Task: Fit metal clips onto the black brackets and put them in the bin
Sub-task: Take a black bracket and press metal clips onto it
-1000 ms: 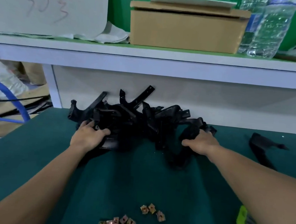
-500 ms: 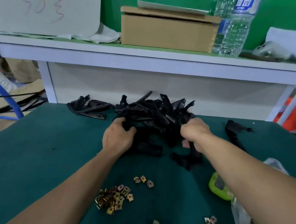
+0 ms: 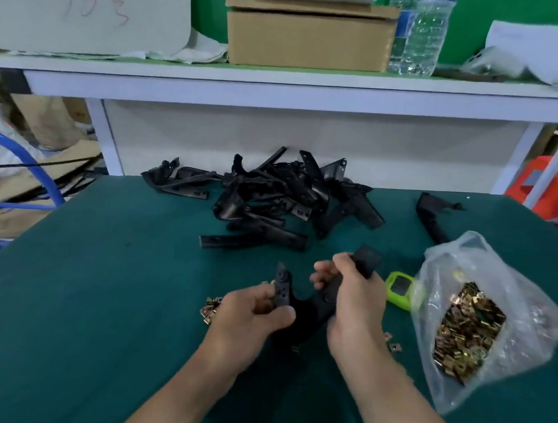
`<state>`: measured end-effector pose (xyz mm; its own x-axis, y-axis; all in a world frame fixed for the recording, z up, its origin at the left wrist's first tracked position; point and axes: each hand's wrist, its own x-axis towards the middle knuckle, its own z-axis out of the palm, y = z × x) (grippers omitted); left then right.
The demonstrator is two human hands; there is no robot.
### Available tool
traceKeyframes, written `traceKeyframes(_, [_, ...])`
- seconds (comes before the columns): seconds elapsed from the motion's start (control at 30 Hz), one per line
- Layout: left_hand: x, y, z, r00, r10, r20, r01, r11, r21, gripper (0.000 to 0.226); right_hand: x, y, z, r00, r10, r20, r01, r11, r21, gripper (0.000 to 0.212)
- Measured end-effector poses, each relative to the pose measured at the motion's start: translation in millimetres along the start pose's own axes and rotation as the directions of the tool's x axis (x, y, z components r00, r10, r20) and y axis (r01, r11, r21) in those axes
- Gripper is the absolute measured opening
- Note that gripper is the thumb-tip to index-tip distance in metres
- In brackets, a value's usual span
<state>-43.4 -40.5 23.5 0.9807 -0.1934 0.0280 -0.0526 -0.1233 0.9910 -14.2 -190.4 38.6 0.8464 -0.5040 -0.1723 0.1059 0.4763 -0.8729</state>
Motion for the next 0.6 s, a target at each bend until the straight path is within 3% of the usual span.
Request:
traceKeyframes(0.03, [-2.7, -1.4, -4.3, 1.0, -0.005, -0.018, 0.005, 0.999, 0.038, 0.016, -2.1, 6.8, -8.2, 1.0, -0.006, 0.022, 0.008, 0.996, -0.089, 0.007])
traceKeyframes(0.07, [-5.5, -2.3, -10.1, 0.999, 0.003, -0.035, 0.0, 0.998, 0.065, 0.018, -4.6, 11.1, -17.4, 0.997, -0.035, 0.069, 0.052, 0.962, -0.269, 0.031])
traceKeyframes(0.13, [-9.5, -2.5, -21.8, 0.996, 0.022, -0.092, -0.013, 0.995, 0.094, 0.021, -4.9, 10.4, -36.8, 0.961, -0.153, 0.232, 0.265, 0.756, -0.599, 0.089])
traceKeyframes(0.2, [-9.2, -5.3, -31.1, 0.982, 0.015, -0.186, 0.007, 0.993, 0.116, 0.022, -6.1, 3.3, -48.9, 0.852, -0.277, 0.443, 0.522, 0.485, -0.702, 0.111])
traceKeyframes(0.3, [-8.5, -8.5, -29.7, 0.972, 0.017, -0.233, -0.007, 0.999, 0.041, 0.022, -16.3, 4.9, -48.4, 0.658, -0.26, 0.707, 0.744, 0.078, -0.663, 0.084])
traceKeyframes(0.37, [-6.4, -8.9, -22.3, 0.982, 0.012, -0.186, -0.021, 0.999, -0.044, 0.024, -28.2, 13.7, -41.4, 0.591, -0.152, 0.792, 0.798, -0.033, -0.602, 0.076])
traceKeyframes(0.43, [-5.0, -7.9, -14.5, 0.996, 0.02, -0.085, -0.03, 0.993, -0.118, 0.023, -36.6, 21.8, -35.4, 0.574, -0.1, 0.813, 0.809, -0.087, -0.581, 0.076])
traceKeyframes(0.5, [-3.7, -8.3, -10.5, 1.0, 0.027, -0.012, -0.029, 0.981, -0.192, 0.024, -37.1, 24.7, -33.5, 0.588, -0.144, 0.796, 0.799, -0.055, -0.599, 0.059])
traceKeyframes(0.57, [-3.1, -9.5, -9.9, 0.998, 0.004, -0.067, -0.02, 0.97, -0.244, 0.025, -33.0, 24.8, -34.1, 0.587, -0.232, 0.776, 0.791, -0.041, -0.611, 0.045])
traceKeyframes(0.6, [-3.2, -11.7, -11.1, 0.988, 0.021, -0.152, -0.048, 0.983, -0.178, 0.023, -30.9, 24.1, -34.4, 0.585, -0.263, 0.767, 0.787, -0.044, -0.615, 0.043])
